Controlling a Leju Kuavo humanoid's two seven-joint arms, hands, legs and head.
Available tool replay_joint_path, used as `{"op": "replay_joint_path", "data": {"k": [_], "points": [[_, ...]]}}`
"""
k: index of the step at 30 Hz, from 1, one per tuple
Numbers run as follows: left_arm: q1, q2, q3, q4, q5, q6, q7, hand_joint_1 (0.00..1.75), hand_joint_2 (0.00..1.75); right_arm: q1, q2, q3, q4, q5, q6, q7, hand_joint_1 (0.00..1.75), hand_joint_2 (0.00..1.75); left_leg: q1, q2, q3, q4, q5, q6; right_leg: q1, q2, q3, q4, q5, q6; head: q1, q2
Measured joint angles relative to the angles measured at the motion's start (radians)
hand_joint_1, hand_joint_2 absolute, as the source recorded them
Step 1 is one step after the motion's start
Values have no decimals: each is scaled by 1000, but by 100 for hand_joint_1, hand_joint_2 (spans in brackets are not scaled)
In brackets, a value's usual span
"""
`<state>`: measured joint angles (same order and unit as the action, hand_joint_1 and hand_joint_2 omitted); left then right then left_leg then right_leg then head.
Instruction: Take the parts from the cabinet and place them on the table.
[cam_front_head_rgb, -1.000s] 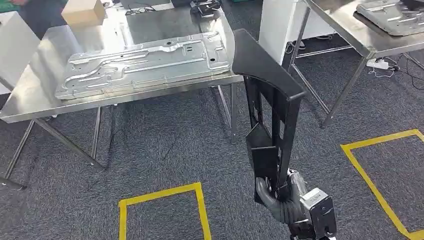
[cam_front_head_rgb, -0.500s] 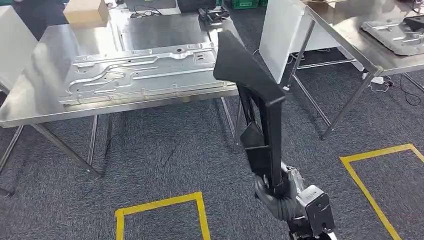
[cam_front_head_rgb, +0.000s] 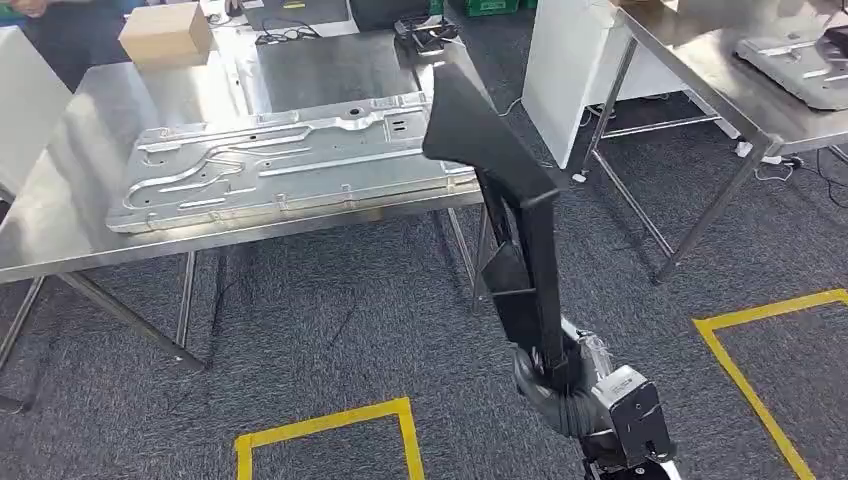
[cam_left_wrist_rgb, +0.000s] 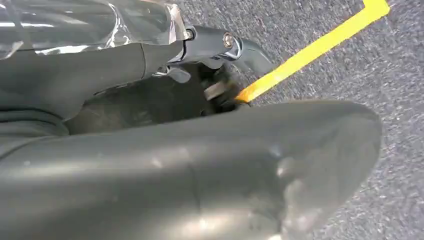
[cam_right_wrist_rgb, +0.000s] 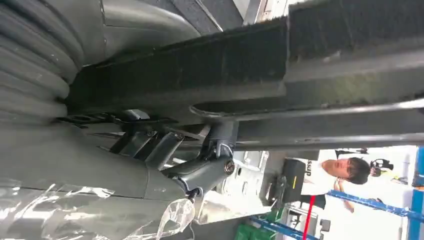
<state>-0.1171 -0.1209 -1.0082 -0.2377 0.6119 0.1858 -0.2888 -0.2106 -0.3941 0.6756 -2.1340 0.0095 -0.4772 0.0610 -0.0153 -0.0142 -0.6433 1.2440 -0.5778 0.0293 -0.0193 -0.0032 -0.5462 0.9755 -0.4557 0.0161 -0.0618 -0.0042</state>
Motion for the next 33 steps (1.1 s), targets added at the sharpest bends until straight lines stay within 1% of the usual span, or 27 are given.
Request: {"op": "replay_joint_path", "data": {"k": [1, 2, 3, 5, 6, 7, 8, 9, 10, 11, 12, 13, 15, 16, 17, 18, 19, 21, 22, 23, 24, 26, 27, 28, 31, 32, 33], "points": [[0, 0, 0, 0, 0, 0, 2, 0, 0, 1, 0, 0, 0, 0, 0, 0, 175, 175, 8, 2, -40, 44, -12, -8, -5, 0, 6, 0, -7, 4, 0, 0], [0, 0, 0, 0, 0, 0, 2, 0, 0, 0, 0, 0, 0, 0, 1, 0, 175, 175, 14, 4, -50, 33, 8, -15, -10, 0, 14, 0, -13, 9, 0, 0], [0, 1, 0, 0, 0, 0, 4, 0, 0, 0, 0, 0, 0, 0, 2, 0, 175, 175, 20, 6, -38, -17, 48, -21, -16, 1, 24, 0, -20, 14, -1, 0], [2, 2, 0, 0, 0, 0, 6, 0, 0, 0, 0, 1, 0, 0, 2, 0, 175, 175, 32, 10, 35, -218, 180, -30, -26, 2, 50, 0, -37, 27, -1, 0], [2, 1, 0, 0, 0, 0, 6, 0, 0, -1, 0, 1, 0, 0, 2, 0, 175, 175, 34, 12, 54, -277, 200, -33, -27, 2, 56, -2, -44, 35, -1, 0], [3, 2, 0, 0, 0, 0, 6, 0, 0, -1, 0, 1, 1, 0, 2, 0, 175, 175, 20, 12, 46, -267, 147, -24, -27, 5, 59, -3, -46, 41, -2, 0], [2, 2, -1, 0, 0, -1, 7, 0, 0, -3, 0, 1, 1, 0, 3, 0, 175, 175, 18, 13, 53, -263, 139, -11, -29, 5, 59, -8, -52, 52, -1, 0], [3, 2, -1, 0, 0, 0, 7, 0, 0, 0, 0, 1, 1, 0, 3, 2, 175, 175, 16, 11, 56, -272, 164, 0, -27, 5, 69, 0, -48, 61, 0, 0], [4, 2, -1, 1, 0, 0, 7, 0, 0, -1, 0, 2, 1, 0, 3, 2, 175, 175, 16, 10, 64, -271, 162, 14, -29, 4, 78, 2, -47, 65, -1, 0], [2, 2, -1, 1, 0, 0, 7, 0, 0, -1, 0, 2, 1, 0, 3, 2, 175, 175, 18, 8, 87, -279, 163, 20, -32, 4, 76, 11, -53, 67, 0, 0], [1, 1, -1, 1, 1, 0, 6, 0, 0, -2, 0, 2, 2, 0, 3, 3, 175, 175, 18, 9, 98, -282, 160, 27, -32, 4, 62, 53, -54, 66, 2, 0], [-1, 1, -1, 1, 1, 0, 6, 0, 0, -4, 0, 2, 1, 0, 3, 2, 175, 175, 16, 9, 103, -281, 156, 34, -28, 4, 21, 123, -65, 63, 3, 0], [0, 0, -2, 1, 1, 0, 6, 0, 0, -4, -2, 2, 2, 0, 3, 3, 175, 175, 9, 9, 112, -281, 144, 49, -20, 4, -77, 263, -123, 58, 4, 0], [1, 0, -2, 1, 1, 0, 6, 0, 0, 0, -2, 2, 2, -1, 3, 3, 175, 175, 6, 7, 119, -281, 137, 53, -15, 4, -119, 308, -149, 56, 4, 0], [3, -1, -3, 1, 2, 0, 7, 0, 0, 1, -3, 2, 3, -1, 3, 3, 175, 175, 3, 2, 128, -281, 129, 55, -11, 4, -142, 311, -154, 54, 3, 0], [3, -1, -4, 1, 2, 0, 7, 0, 0, 2, -4, 2, 3, -1, 3, 3, 175, 175, 1, -1, 141, -281, 118, 56, -8, 4, -144, 270, -133, 52, 4, 0], [3, -1, -5, 1, 2, 0, 7, 0, 0, 2, -5, 2, 3, -1, 3, 3, 175, 175, -1, -3, 156, -281, 108, 55, -7, 4, -129, 203, -88, 49, 3, 0], [4, -1, -6, 1, 2, -1, 7, 0, 0, 2, -5, 2, 3, -1, 3, 3, 175, 175, -2, -4, 177, -282, 85, 49, -4, 4, -85, 45, 44, 37, 4, 0], [2, -1, -6, 1, 2, -1, 7, 0, 0, 3, -6, 2, 3, -1, 3, 2, 175, 175, -7, -5, 193, -276, 74, 45, 0, 3, -85, 30, 51, 33, 2, 0], [1, -1, -7, 1, 5, -1, 8, 0, 0, 1, -5, 2, 5, -3, 3, 2, 175, 175, -7, -5, 187, -283, 66, 37, 5, 2, -78, 32, 30, 33, 4, 0], [1, -1, -7, 1, 6, -1, 10, 0, 0, 1, -5, 2, 4, -3, 3, 2, 175, 175, -8, -5, 191, -288, 60, 30, 7, 5, -77, 29, 49, 26, 3, 0], [1, 1, -8, 1, 7, -1, 10, 0, 0, 1, -5, 2, 5, -3, 2, 0, 175, 175, -10, -4, 202, -269, 63, 24, -4, 4, -64, 24, 39, 13, 4, 0], [1, 1, -8, 1, 8, -1, 9, 0, 0, 0, -5, 2, 5, -3, 2, -1, 175, 175, -7, -2, 190, -243, 57, 15, -4, 3, -56, 22, 36, 10, 3, 0], [0, 1, -11, 1, 10, -1, 8, 0, 0, -1, -5, 2, 5, -3, 2, -1, 175, 175, -3, 0, 158, -184, 47, 6, -6, 3, -51, 22, 30, 6, 1, 0], [1, 2, -14, 1, 14, -3, 7, 0, 0, -1, -5, 2, 5, -3, 2, -1, 175, 175, 11, 0, 8, 19, -35, -13, -7, 4, -37, 22, 9, 5, 1, 0], [2, 2, -14, 1, 15, -4, 7, 0, 0, -1, -5, 2, 5, -3, 2, -1, 175, 175, 14, 2, -19, 35, -46, -15, -8, 4, -28, 22, 1, 7, 1, 0], [1, 2, -14, 1, 16, -4, 5, 0, 0, -1, -5, 2, 5, -3, 2, -1, 175, 175, 15, 3, -24, 12, -31, -16, -9, 4, -15, 22, -9, 9, 1, 0]]}}
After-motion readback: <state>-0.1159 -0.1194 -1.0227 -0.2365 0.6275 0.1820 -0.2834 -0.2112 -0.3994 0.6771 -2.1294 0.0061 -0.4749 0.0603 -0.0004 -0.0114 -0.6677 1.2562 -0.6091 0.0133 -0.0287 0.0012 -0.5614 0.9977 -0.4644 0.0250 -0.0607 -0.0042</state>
